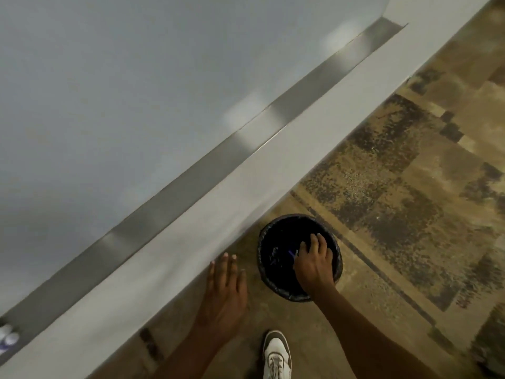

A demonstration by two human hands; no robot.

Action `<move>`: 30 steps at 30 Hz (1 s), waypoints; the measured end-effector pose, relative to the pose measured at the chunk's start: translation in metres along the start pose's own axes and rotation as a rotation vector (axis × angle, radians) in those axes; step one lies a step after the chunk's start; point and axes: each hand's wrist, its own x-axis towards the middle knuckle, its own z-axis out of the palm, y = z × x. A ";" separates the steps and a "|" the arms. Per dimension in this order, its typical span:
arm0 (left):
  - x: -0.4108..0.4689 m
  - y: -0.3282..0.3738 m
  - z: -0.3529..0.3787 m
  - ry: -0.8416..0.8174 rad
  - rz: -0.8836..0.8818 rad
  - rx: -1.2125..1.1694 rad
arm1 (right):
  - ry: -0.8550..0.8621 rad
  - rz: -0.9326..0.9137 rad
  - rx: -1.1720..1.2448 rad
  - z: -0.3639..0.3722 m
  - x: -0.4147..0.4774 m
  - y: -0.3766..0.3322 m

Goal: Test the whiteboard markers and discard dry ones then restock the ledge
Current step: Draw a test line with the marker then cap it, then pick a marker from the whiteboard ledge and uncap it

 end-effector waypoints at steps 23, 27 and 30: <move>-0.279 -0.198 -0.122 0.482 -0.640 0.114 | 0.497 -1.087 0.248 -0.198 -0.228 -0.367; -0.350 -0.223 -0.112 0.420 -0.740 0.093 | 0.373 -1.172 0.177 -0.199 -0.270 -0.426; -0.395 -0.240 -0.101 0.331 -0.804 0.072 | 0.315 -1.219 0.116 -0.199 -0.297 -0.464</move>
